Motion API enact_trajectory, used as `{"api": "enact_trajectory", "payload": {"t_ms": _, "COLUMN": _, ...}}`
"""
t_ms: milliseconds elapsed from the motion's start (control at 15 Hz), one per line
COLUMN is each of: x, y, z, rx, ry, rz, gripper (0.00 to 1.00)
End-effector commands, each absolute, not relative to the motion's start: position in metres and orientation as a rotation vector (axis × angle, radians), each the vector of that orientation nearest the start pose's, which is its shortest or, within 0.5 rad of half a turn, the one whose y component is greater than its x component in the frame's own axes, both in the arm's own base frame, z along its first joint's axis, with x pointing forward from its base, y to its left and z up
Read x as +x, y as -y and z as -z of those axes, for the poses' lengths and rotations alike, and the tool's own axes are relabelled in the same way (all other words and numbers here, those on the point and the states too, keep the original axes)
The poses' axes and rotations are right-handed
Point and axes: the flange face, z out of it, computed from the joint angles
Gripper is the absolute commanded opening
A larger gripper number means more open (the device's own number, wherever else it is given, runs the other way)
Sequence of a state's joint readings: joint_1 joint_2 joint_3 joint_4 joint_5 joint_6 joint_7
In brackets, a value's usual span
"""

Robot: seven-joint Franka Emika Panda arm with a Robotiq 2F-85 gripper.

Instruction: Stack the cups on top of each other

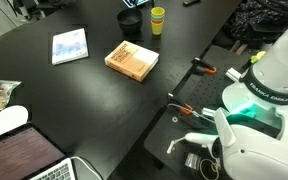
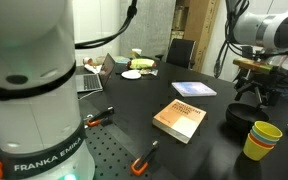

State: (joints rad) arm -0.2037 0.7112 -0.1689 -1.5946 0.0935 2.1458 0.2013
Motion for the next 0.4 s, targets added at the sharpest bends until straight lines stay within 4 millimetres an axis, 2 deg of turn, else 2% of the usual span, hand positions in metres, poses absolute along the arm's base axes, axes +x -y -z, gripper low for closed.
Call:
{"api": "enact_trajectory", "payload": {"t_ms": 0, "x": 0.614, "y": 0.209, "z": -0.23, "rx": -2.969, "ry": -0.948, "rz": -0.287, "gripper": 1.0}}
{"api": "enact_trajectory", "payload": {"t_ms": 200, "x": 0.595, "y": 0.194, "z": -0.238, "rx": -2.948, "ry": -0.915, "rz": -0.334, "gripper": 1.0}}
{"api": "enact_trajectory", "payload": {"t_ms": 267, "x": 0.614, "y": 0.207, "z": -0.222, "rx": -2.984, "ry": -0.921, "rz": -0.319, "gripper": 1.0}}
{"api": "enact_trajectory", "payload": {"t_ms": 333, "x": 0.609, "y": 0.203, "z": -0.225, "rx": -2.978, "ry": -0.917, "rz": -0.331, "gripper": 1.0}}
